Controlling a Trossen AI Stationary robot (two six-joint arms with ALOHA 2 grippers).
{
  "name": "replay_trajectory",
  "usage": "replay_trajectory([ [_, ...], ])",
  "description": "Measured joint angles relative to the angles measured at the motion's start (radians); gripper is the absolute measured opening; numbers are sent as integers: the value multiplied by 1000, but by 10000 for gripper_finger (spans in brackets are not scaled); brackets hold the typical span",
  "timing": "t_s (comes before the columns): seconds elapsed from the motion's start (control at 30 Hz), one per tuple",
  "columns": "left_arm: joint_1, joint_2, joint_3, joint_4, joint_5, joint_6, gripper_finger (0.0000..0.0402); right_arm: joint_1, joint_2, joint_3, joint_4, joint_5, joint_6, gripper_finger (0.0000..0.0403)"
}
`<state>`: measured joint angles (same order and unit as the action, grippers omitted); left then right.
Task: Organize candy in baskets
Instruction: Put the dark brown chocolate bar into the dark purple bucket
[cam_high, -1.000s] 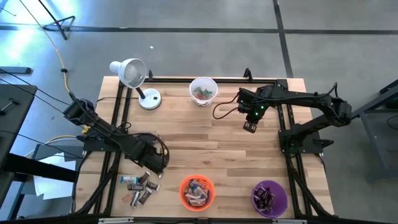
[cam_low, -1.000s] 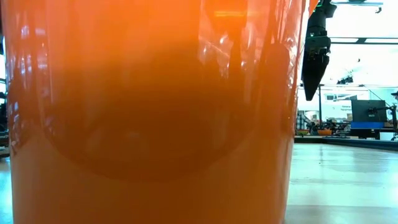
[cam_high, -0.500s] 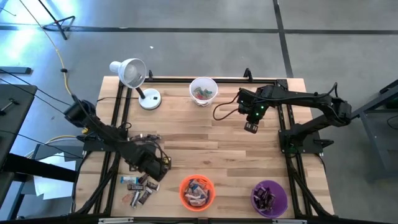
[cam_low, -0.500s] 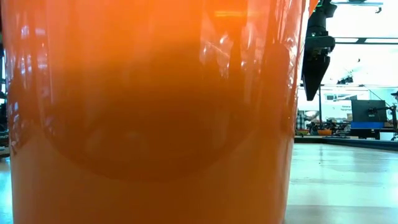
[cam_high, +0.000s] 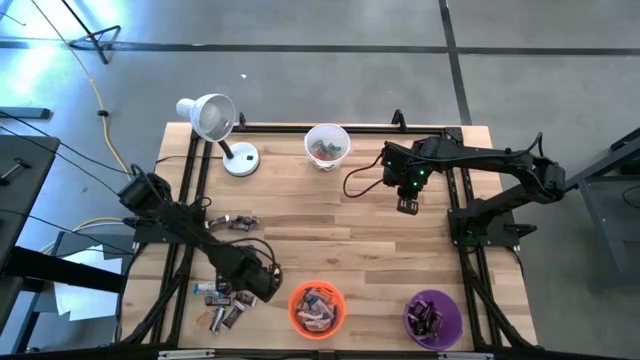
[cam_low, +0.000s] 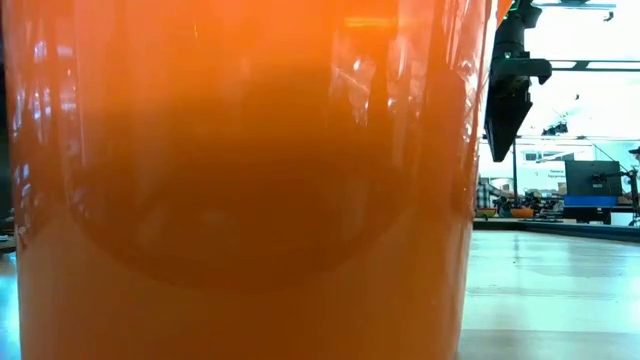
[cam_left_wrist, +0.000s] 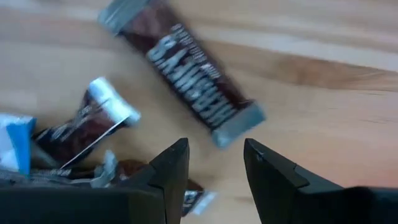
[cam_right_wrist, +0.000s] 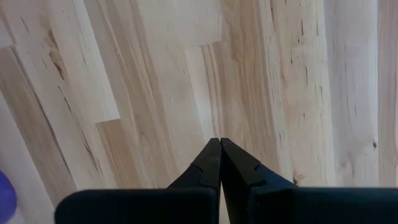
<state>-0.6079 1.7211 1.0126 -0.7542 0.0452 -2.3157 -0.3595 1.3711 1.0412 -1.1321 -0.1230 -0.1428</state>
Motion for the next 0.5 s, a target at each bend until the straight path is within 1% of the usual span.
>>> replay_trajectory([
  [0.1,4,14,0,12,34,-24,143,0,0,0,0,0,-4,0],
  [0.2,16,17,1,27,23,-29,143,0,0,0,-4,0,-18,0],
  [0.33,40,17,3,51,-30,-25,143,0,0,0,-4,0,-17,0],
  [0.5,68,17,5,22,-8,-45,143,0,0,0,-4,0,-16,0],
])
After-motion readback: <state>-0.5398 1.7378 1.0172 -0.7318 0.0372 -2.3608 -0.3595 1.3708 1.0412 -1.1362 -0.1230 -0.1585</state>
